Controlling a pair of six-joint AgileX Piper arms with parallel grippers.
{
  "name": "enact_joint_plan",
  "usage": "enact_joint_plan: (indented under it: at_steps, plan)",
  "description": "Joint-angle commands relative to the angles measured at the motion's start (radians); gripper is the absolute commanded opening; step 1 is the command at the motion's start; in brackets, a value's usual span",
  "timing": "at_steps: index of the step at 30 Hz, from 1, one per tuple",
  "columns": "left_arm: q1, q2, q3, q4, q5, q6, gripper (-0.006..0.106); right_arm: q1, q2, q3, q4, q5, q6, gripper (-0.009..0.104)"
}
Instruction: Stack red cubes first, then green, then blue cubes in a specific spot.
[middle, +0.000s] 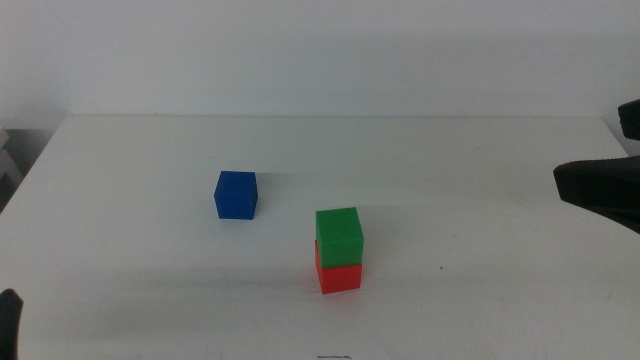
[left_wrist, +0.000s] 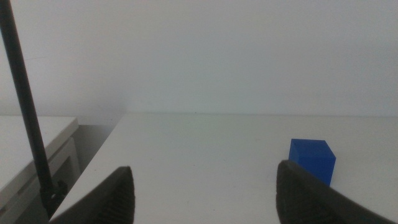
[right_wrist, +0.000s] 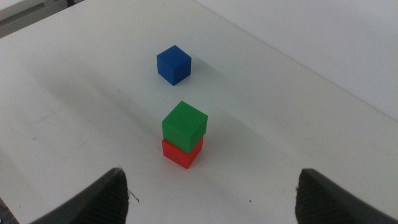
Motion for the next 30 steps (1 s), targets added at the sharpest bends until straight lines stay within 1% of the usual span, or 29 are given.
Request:
enact_joint_plan:
  at_steps: [1,4,6,9,14,17,21,23,26,30]
  plan:
    - [-0.002,-0.02,-0.003,-0.011,-0.079,-0.001,0.075,-0.007,-0.007,-0.022,0.009,-0.06,-0.014,0.094]
    - [-0.002,-0.014,-0.01,-0.011,-0.059,-0.001,0.075,-0.007,-0.007,-0.022,0.009,-0.06,-0.015,0.094]
    - [-0.002,0.04,-0.047,-0.011,-0.043,-0.001,0.075,-0.007,-0.007,-0.022,0.009,-0.06,-0.015,0.094]
    - [-0.002,0.205,-0.209,-0.011,0.068,-0.001,0.075,-0.007,-0.007,-0.022,0.01,-0.06,-0.014,0.094]
    - [-0.002,0.507,-0.558,-0.011,0.447,-0.001,0.075,-0.007,-0.007,-0.022,0.01,-0.06,-0.014,0.094]
    - [-0.002,0.671,-0.715,-0.011,0.688,-0.001,0.075,-0.007,-0.006,-0.022,0.008,-0.06,-0.014,0.094]
    - [-0.002,0.831,-0.848,-0.016,0.855,-0.001,0.075,-0.007,-0.006,-0.022,0.008,-0.06,-0.014,0.094]
    - [-0.002,0.901,-0.891,-0.048,0.889,-0.001,0.075,-0.007,-0.006,-0.022,0.008,-0.06,-0.014,0.094]
    - [-0.002,0.979,-0.931,-0.118,0.897,-0.001,0.075,-0.007,-0.006,-0.022,0.008,-0.06,-0.014,0.094]
    - [-0.002,1.075,-0.965,-0.176,0.882,-0.001,0.075,-0.007,-0.006,-0.022,0.008,-0.06,-0.014,0.094]
